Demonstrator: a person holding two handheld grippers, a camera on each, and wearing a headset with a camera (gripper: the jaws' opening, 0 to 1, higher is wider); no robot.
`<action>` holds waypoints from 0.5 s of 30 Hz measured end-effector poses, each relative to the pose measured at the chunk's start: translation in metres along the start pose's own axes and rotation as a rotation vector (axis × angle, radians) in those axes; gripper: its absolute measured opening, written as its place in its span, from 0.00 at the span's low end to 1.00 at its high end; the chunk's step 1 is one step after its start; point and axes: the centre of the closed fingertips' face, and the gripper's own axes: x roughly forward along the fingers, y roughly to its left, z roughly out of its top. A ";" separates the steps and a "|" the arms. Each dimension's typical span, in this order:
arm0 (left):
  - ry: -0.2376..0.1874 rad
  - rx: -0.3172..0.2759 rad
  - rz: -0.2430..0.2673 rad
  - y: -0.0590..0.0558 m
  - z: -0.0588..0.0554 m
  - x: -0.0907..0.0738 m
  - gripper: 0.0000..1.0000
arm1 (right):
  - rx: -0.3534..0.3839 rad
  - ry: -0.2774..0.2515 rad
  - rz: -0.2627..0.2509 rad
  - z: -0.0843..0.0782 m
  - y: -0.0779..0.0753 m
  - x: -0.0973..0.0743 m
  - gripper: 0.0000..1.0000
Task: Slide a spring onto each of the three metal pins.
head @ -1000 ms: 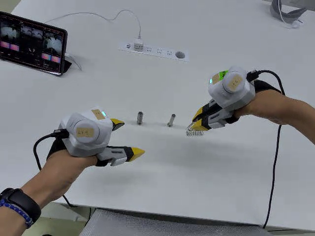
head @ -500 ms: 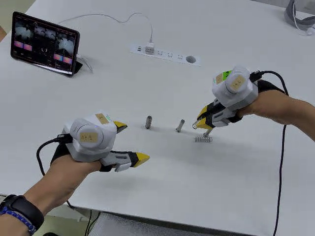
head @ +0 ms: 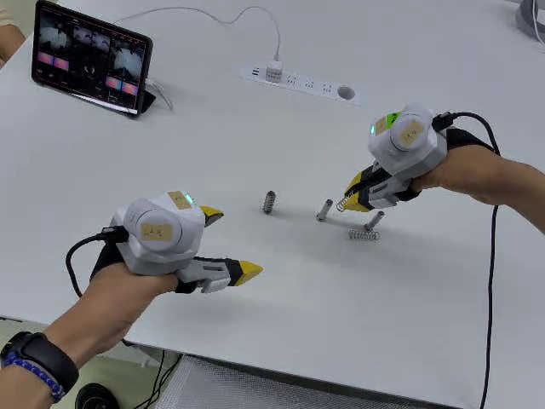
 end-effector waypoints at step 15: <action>0.002 -0.023 0.002 0.003 -0.004 -0.002 0.65 | -0.019 0.011 0.004 0.007 -0.006 0.007 0.13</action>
